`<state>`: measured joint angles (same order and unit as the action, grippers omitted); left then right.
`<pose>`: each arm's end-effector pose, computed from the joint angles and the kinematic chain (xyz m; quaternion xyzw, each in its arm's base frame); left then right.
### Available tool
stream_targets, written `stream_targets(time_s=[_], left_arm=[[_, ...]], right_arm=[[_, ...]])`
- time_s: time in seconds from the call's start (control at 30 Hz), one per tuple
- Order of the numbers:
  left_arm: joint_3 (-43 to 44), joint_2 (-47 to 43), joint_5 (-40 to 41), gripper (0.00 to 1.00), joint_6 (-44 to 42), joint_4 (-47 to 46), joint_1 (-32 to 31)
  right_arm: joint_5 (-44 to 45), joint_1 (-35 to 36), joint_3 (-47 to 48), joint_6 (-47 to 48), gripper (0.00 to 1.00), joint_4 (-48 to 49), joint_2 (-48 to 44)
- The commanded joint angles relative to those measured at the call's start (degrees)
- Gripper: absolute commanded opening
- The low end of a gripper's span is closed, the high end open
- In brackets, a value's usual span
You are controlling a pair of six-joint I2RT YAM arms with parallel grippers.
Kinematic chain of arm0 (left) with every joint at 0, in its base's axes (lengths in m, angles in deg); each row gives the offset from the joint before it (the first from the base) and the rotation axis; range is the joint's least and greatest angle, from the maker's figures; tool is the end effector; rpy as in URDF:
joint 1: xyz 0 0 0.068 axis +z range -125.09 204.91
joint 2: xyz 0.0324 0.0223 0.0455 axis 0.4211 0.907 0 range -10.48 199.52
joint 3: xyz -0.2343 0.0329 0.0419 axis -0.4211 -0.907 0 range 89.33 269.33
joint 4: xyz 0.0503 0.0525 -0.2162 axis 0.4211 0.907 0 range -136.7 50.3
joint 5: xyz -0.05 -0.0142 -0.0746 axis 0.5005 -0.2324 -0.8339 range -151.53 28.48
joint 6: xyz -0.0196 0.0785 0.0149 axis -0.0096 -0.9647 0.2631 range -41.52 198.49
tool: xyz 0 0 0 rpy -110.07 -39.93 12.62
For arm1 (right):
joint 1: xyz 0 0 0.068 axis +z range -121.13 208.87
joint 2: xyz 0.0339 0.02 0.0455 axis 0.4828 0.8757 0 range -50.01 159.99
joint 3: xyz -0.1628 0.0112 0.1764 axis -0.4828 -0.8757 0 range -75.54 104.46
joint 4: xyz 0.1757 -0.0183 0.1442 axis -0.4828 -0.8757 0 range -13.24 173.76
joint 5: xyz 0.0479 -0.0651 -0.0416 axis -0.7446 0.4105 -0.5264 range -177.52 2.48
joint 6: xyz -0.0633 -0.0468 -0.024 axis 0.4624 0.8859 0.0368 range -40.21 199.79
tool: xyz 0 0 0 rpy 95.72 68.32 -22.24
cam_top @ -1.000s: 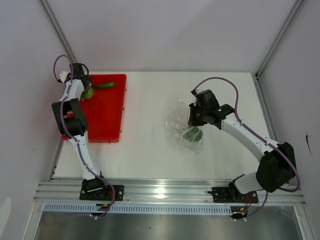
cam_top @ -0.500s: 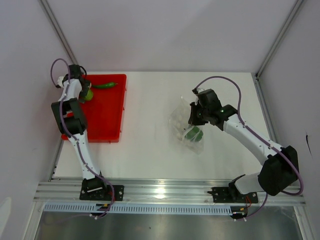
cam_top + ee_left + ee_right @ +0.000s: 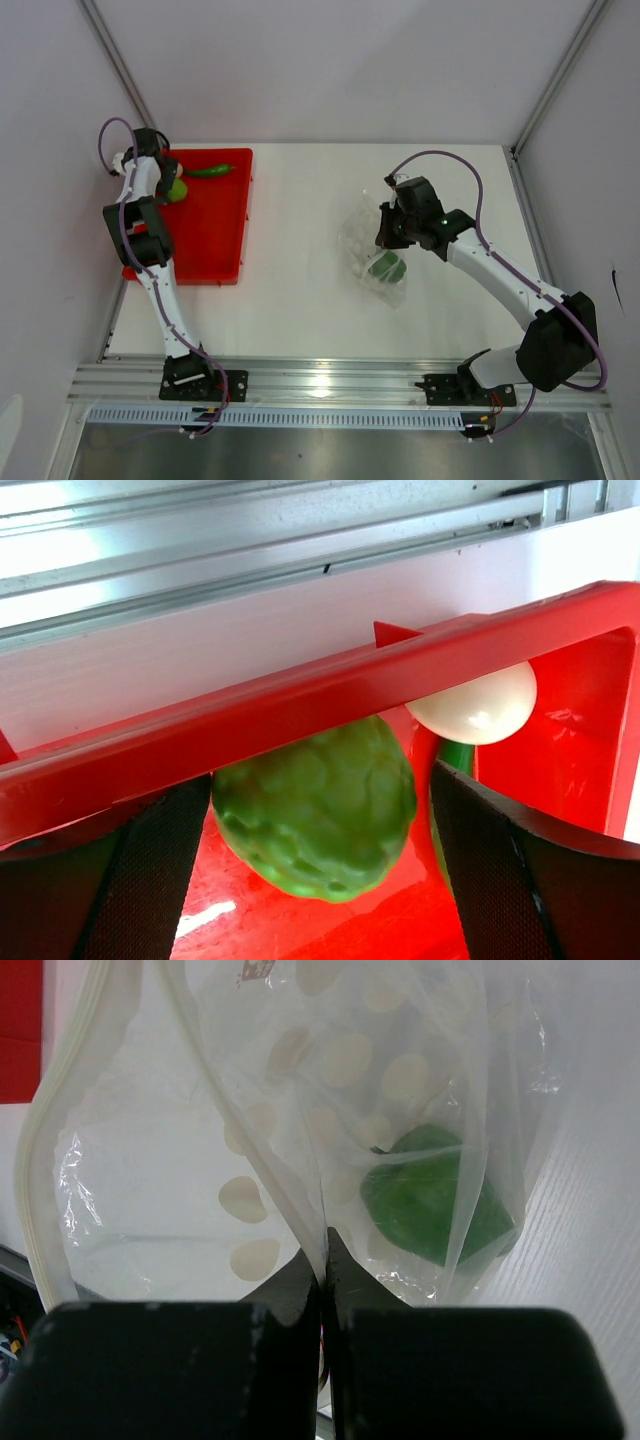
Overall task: Place the food in the zip-top bag and seal the zipper
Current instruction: Pick up the fake vegetable from the bin.
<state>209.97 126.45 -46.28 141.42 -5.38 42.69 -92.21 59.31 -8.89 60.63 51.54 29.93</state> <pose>0.4536 0.1652 0.1488 -0.6446 0.7013 0.0115 0.3042 0.2546 0.1564 0.2468 -0.1063 0.9188 0.1931 0.3274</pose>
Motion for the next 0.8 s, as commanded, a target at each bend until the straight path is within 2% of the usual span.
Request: stream_targets(time_s=[0.0, 0.13, 0.3, 0.37, 0.43, 0.47, 0.57, 0.67, 0.77], left_arm=[[-2.50, -2.00, -1.97, 0.91, 0.08, -1.67, 0.32], [-5.94, -3.33, -3.38, 0.88, 0.34, -3.79, 0.32], [-5.94, -3.15, -4.00, 0.88, 0.52, -3.09, 0.06], [-6.12, -3.15, -3.73, 0.85, 0.52, -3.18, 0.06], [-6.29, -3.33, -3.73, 0.77, 0.17, -3.70, -0.03], [-7.16, -3.85, -3.64, 0.62, -0.09, -4.66, -0.03], [-9.19, -5.69, -1.81, 0.45, -0.71, -6.77, -0.55], [-13.58, -8.68, 0.30, 0.32, -1.41, -8.71, -1.25], [-17.89, -12.02, -0.12, 0.26, -1.15, -11.78, -1.70]], right_arm=[[-0.67, -0.29, 0.93, 0.96, 0.00, 1.91, -1.28], [-0.76, -0.29, 0.76, 0.79, 0.00, 1.73, -1.63], [-0.67, -0.29, 0.67, 0.70, 0.00, 1.64, -2.16], [-0.85, -0.29, 0.76, 0.61, 0.00, 1.47, -2.42], [-0.67, -0.29, 0.76, 0.52, 0.00, 1.38, -2.77], [-0.67, -0.29, 0.67, 0.52, 0.00, 1.12, -2.95], [-0.67, -0.29, 0.41, 0.44, 0.00, 0.94, -3.39], [-0.67, -0.29, 0.49, 0.44, 0.00, 0.68, -3.39], [-0.94, -0.29, 0.41, 0.26, 0.00, 0.68, -3.56]])
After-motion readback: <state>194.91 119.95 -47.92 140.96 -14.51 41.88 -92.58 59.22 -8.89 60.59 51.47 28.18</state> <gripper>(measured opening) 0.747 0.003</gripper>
